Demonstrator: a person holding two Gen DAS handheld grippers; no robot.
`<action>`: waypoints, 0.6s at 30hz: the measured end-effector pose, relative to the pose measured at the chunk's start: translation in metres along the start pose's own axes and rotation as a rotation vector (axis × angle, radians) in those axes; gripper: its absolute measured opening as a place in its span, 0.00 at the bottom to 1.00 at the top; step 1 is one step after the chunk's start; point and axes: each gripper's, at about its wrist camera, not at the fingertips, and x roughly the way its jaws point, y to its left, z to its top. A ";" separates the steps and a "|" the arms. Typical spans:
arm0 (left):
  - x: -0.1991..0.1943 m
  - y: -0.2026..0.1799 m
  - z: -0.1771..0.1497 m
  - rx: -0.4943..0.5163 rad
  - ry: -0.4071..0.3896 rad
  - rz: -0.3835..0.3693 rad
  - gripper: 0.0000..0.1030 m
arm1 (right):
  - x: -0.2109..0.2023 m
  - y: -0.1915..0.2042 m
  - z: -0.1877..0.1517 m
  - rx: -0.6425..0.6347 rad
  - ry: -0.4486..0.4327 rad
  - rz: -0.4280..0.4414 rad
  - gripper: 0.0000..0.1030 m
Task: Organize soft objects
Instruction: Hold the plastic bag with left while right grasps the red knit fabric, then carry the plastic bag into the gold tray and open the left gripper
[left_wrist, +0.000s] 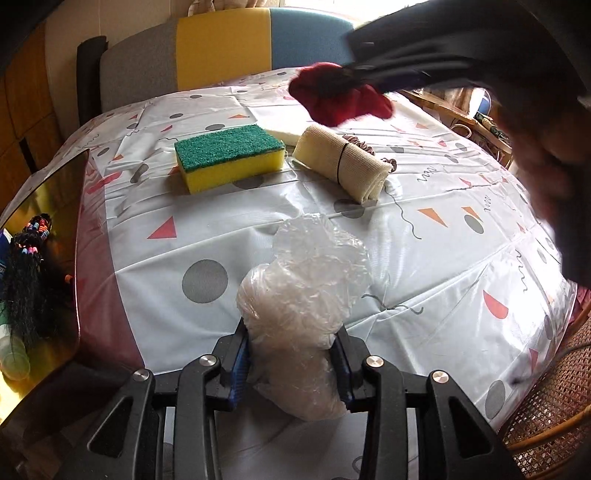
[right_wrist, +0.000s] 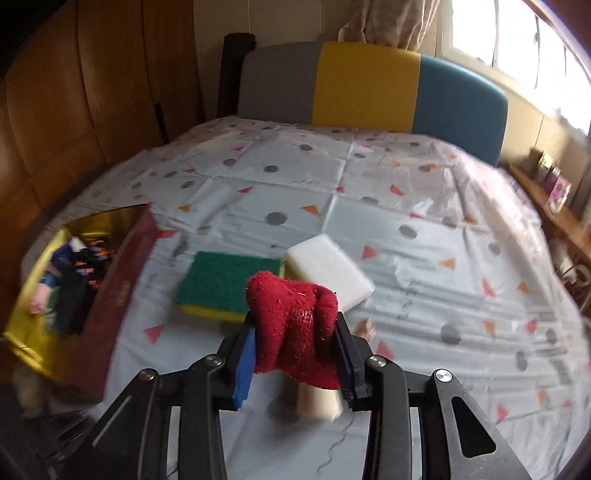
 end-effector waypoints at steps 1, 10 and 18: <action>0.000 -0.001 0.000 0.002 -0.002 0.004 0.37 | -0.003 0.002 -0.008 0.008 0.015 0.021 0.37; -0.001 -0.004 0.003 0.003 0.013 0.039 0.36 | 0.031 0.013 -0.085 0.024 0.184 0.060 0.37; -0.029 0.001 0.004 -0.033 -0.019 0.056 0.34 | 0.032 0.007 -0.087 0.028 0.157 0.071 0.38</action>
